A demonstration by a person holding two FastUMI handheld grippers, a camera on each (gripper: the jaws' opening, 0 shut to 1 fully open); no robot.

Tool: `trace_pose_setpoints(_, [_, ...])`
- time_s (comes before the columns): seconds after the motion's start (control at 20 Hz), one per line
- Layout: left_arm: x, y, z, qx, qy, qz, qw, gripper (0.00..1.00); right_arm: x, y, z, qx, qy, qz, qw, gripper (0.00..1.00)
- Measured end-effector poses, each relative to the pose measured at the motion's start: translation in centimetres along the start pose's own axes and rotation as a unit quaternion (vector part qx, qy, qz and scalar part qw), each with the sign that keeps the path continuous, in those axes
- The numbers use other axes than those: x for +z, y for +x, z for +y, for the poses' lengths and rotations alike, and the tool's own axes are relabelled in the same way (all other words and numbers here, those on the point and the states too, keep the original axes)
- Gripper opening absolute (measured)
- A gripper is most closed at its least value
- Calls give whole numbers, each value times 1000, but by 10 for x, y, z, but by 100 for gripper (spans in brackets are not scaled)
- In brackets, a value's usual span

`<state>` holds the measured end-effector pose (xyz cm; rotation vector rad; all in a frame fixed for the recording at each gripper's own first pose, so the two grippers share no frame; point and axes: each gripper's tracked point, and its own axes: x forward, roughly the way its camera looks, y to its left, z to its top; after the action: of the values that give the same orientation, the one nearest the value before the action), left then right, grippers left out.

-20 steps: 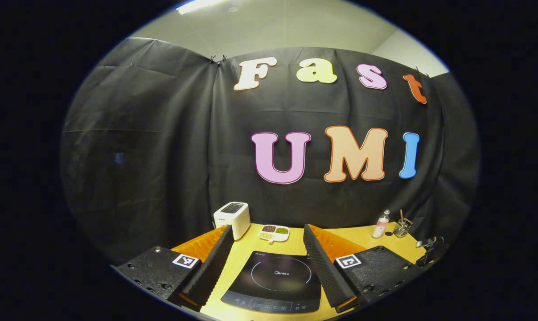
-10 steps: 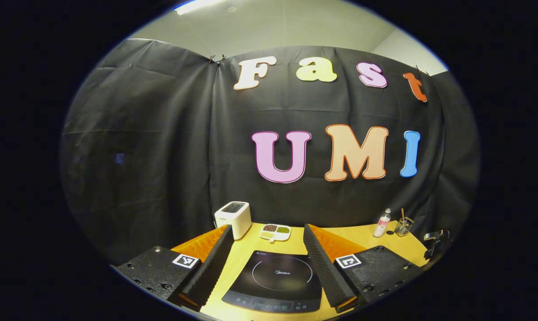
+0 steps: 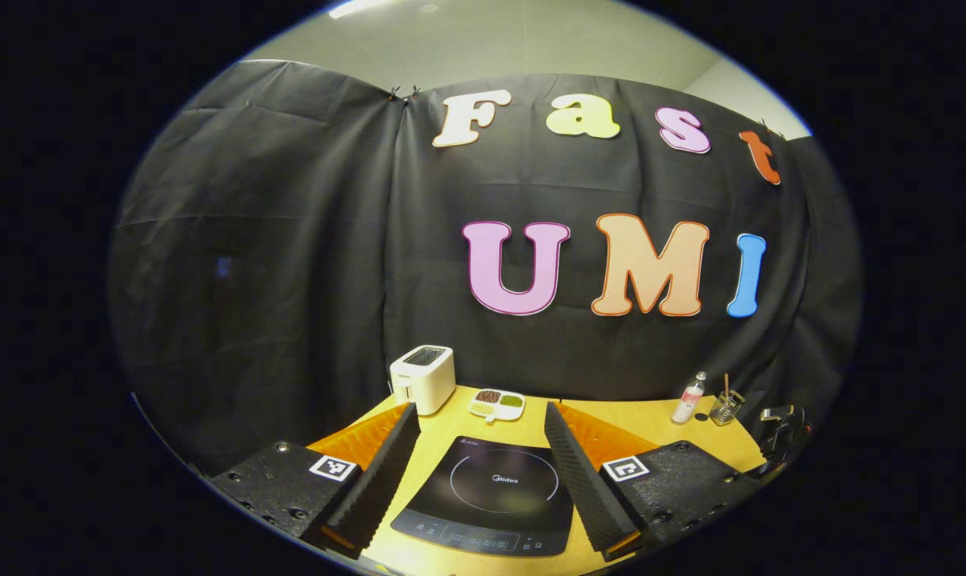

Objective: First push the handle of the pot to place it horizontally, then grasp the pot with both hands and set it on the induction cooktop.

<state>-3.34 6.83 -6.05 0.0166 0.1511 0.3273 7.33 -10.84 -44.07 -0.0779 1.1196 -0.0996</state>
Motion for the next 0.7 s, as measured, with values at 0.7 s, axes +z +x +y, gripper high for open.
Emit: trace_pose_setpoints(0.7, [-24, 5, -38, -8, -7, 33, 999, 93, 36, 14, -3, 26, -36, -8, 999, 4])
